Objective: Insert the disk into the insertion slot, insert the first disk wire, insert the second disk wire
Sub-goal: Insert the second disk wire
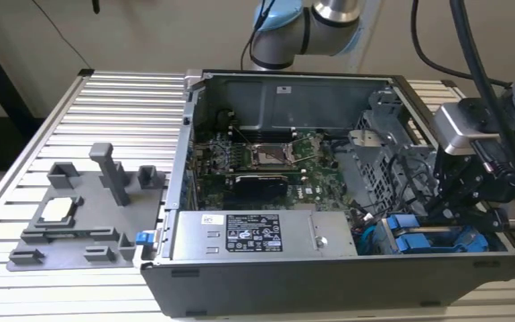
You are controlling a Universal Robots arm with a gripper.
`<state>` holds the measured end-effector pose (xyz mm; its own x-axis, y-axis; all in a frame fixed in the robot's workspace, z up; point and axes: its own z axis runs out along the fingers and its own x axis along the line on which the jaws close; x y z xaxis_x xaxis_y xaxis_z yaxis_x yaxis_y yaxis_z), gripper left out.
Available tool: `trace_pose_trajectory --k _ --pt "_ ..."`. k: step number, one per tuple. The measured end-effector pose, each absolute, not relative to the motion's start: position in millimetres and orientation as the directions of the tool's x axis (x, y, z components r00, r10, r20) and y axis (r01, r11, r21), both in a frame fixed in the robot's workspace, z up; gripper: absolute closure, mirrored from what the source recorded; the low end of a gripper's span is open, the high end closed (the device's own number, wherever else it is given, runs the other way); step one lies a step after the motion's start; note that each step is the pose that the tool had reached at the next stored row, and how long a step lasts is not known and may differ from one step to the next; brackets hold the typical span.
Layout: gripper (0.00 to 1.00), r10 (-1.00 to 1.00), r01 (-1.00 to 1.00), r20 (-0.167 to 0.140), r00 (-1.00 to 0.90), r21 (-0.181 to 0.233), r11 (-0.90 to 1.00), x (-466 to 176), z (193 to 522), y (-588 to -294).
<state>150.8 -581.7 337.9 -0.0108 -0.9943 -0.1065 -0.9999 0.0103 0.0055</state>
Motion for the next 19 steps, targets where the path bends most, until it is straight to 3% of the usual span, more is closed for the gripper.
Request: trace_pose_trajectory --k 6,9,19 --pt "0.82 -0.994 -1.000 -0.109 -0.013 0.005 0.013 150.8 333.2 -582.2" --pt "0.69 -0.993 -1.000 -0.116 -0.013 0.006 0.013 150.8 333.0 -582.3" --pt "0.69 -0.991 -1.000 -0.133 -0.013 0.006 0.013 150.7 338.9 -582.4"
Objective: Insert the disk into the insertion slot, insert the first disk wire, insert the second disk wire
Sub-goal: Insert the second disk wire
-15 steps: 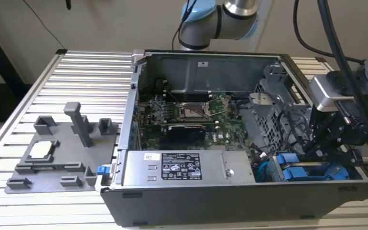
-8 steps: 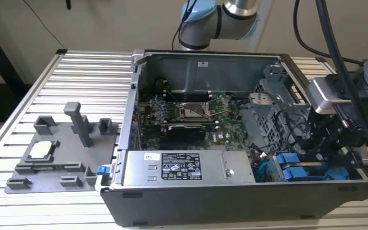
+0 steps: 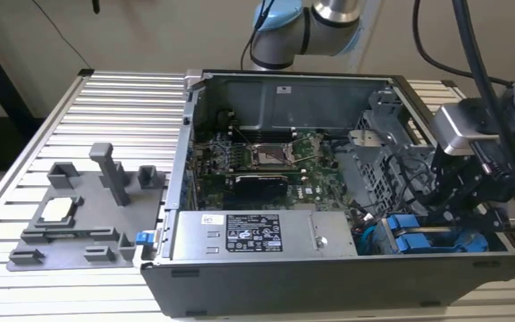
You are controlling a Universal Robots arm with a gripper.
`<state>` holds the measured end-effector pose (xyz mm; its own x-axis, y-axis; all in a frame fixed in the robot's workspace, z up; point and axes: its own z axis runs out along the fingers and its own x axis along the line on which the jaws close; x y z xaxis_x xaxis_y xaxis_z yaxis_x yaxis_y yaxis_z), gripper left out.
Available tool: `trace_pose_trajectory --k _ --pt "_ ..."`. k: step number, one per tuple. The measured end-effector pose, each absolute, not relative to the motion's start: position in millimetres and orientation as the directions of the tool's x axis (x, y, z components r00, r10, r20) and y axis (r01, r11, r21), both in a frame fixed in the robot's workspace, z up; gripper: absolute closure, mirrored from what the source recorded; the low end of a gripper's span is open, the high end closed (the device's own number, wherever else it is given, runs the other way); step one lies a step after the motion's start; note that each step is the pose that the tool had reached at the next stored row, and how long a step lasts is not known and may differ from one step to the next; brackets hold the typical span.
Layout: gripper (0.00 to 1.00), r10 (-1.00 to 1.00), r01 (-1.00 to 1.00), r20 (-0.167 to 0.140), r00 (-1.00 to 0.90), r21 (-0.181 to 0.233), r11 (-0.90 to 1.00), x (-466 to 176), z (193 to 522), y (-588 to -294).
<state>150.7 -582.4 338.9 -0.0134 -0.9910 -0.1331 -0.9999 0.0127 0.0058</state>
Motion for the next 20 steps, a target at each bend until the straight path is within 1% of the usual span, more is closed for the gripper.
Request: trace_pose_trajectory --k 4,12,20 --pt "0.69 -0.991 -1.000 -0.133 -0.013 0.006 0.013 151 345 -582" --pt "0.69 -0.991 -1.000 -0.133 -0.013 0.006 0.013 151 370 -582" --pt "0.69 -0.991 -1.000 -0.133 -0.013 0.006 0.013 151 371 -582"
